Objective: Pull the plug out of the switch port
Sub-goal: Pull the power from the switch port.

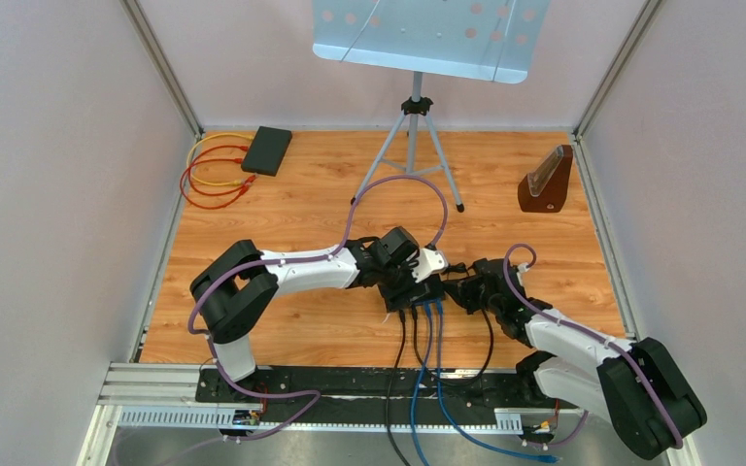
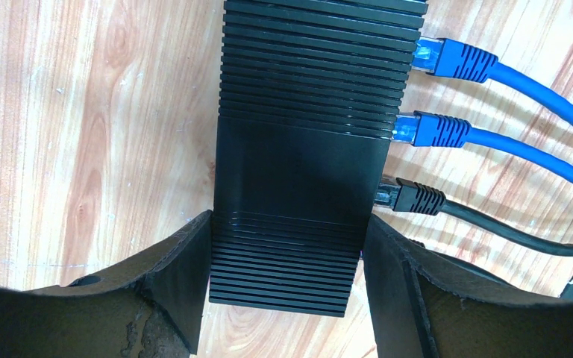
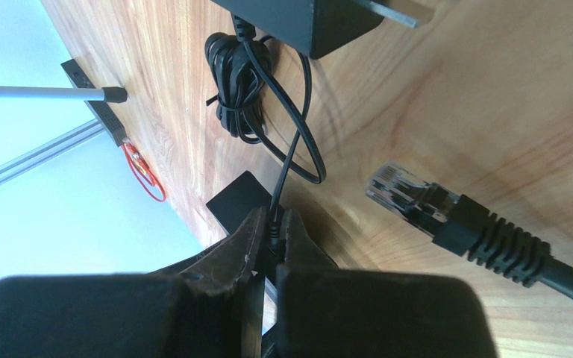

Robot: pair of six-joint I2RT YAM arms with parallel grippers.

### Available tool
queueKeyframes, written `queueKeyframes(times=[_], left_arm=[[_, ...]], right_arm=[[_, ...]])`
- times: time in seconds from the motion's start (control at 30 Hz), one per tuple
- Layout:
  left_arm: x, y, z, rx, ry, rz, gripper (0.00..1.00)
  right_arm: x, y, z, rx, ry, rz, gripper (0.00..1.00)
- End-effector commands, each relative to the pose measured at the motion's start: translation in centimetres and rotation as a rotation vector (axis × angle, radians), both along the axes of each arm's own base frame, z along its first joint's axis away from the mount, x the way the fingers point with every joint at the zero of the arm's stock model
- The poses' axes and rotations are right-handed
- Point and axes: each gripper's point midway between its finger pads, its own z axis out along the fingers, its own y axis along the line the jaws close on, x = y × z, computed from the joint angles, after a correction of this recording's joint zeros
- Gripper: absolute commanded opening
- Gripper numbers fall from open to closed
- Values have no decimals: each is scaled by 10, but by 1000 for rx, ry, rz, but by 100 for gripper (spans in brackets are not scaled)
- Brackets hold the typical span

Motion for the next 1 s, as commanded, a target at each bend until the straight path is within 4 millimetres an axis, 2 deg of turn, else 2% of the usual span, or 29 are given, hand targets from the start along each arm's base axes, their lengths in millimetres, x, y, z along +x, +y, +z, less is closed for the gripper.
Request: queueKeyframes(times=[0.0,0.3,0.4,0.53,0.6,0.67,0.8,0.9,0.97], left_arm=[[-24,36,-32,162,111,11,61],[-24,36,-33,166,110,7,61],[-25,37,-33,167,113,10,60],[-25,37,-32,163,115,14,60],[-25,37,-32,162,116,14,60],[-25,37,-32,161,115,16,60],[-26,37,-31,156,112,17,60],[-26,37,-31,155,116,19,59],[-26,37,-32,156,117,19,59]], right_arm=[[24,-14,24,-5,-127,-90,0],[13,-4,12,53,-39,-60,0],[10,-5,9,98,10,-106,0],[26,0,42,50,-119,-35,0],[17,2,35,20,8,9,0],[5,-2,24,19,105,-21,0],[5,-1,18,148,38,-81,0],[-2,-6,7,101,86,-73,0],[2,-11,7,70,67,-93,0]])
